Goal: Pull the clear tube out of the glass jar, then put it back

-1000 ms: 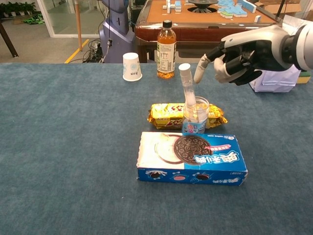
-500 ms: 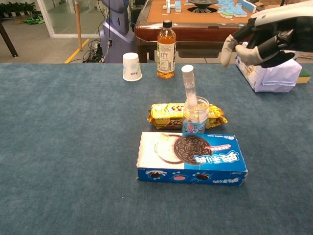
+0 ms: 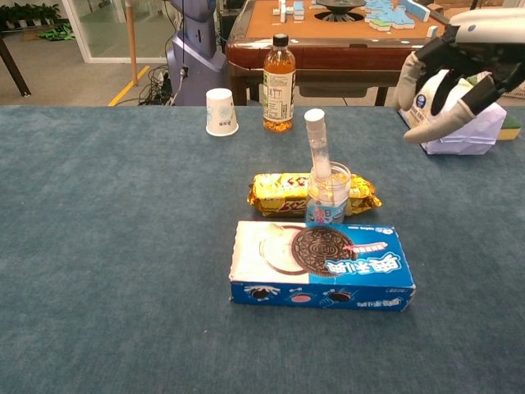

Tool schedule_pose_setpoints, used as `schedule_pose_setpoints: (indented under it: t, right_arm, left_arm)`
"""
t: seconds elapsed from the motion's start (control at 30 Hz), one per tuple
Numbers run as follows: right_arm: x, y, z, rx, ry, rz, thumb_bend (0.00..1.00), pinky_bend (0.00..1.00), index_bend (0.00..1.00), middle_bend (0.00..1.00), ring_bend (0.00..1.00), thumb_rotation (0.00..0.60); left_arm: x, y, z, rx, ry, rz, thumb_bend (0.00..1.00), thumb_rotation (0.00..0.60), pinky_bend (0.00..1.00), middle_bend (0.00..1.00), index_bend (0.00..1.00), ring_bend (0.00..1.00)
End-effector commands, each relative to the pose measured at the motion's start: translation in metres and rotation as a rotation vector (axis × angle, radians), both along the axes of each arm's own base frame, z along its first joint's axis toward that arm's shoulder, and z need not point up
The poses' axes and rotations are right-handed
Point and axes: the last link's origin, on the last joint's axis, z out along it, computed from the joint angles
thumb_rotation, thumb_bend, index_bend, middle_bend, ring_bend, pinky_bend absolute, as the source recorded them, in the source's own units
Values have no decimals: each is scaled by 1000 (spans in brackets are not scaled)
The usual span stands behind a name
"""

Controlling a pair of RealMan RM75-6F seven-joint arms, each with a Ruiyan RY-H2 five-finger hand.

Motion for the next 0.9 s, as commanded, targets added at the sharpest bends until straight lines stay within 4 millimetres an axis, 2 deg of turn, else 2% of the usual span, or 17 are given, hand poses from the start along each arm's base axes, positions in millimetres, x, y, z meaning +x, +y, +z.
schedule_pose_setpoints:
  t: [0.03,0.37,0.57,0.9]
  right_arm:
    - [-1,-4,-14,-23,11,23,11,160,542,251,110,600]
    - [17,-15,-51,-22,-4,82,16,128,542,212,45,600]
    - [25,-18,-62,-8,-5,97,91,129,542,211,45,600]
    - [30,-21,-72,9,1,102,152,128,542,211,45,600]
  left_arm:
    - [0,0,0,-2,-1,-1,139,600,596,455,385,391]
    - [-1,0,1,-4,-15,1,138,600,595,455,385,391]
    - [-1,0,2,-3,-23,-1,138,600,596,455,385,391]
    - [-1,0,3,-2,-25,-3,139,600,596,455,385,391]
